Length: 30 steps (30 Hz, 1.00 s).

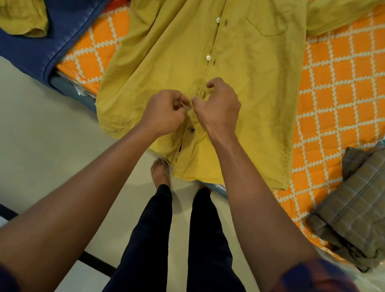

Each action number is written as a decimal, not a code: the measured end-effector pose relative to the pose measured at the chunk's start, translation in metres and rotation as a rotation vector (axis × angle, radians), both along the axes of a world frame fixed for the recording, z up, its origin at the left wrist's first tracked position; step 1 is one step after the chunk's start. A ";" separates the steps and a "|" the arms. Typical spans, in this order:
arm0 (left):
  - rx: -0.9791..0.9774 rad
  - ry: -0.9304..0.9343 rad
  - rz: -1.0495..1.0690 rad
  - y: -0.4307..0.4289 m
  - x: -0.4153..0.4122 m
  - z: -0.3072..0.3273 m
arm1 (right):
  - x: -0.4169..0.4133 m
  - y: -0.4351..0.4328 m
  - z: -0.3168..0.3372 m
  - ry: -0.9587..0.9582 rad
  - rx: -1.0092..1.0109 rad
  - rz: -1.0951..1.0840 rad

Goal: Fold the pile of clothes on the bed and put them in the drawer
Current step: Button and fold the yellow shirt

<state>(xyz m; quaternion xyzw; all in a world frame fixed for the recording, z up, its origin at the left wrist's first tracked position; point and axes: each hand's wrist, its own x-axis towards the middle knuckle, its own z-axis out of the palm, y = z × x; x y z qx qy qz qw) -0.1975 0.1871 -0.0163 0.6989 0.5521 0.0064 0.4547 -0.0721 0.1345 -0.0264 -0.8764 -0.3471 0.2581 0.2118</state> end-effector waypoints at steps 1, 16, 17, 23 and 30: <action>0.048 0.000 0.010 0.005 0.005 -0.002 | 0.000 0.005 -0.004 -0.021 -0.051 0.044; 0.228 0.170 -0.442 0.035 0.046 -0.026 | 0.002 -0.007 -0.002 0.245 -0.029 -0.358; 0.229 0.188 -0.453 0.035 0.047 -0.025 | 0.001 -0.005 -0.001 0.260 -0.014 -0.358; 0.135 0.160 -0.394 0.039 0.053 -0.023 | -0.007 0.002 -0.005 0.186 -0.007 -0.282; 0.001 0.011 -0.157 0.041 0.051 -0.028 | 0.004 0.005 -0.014 0.250 -0.030 -0.305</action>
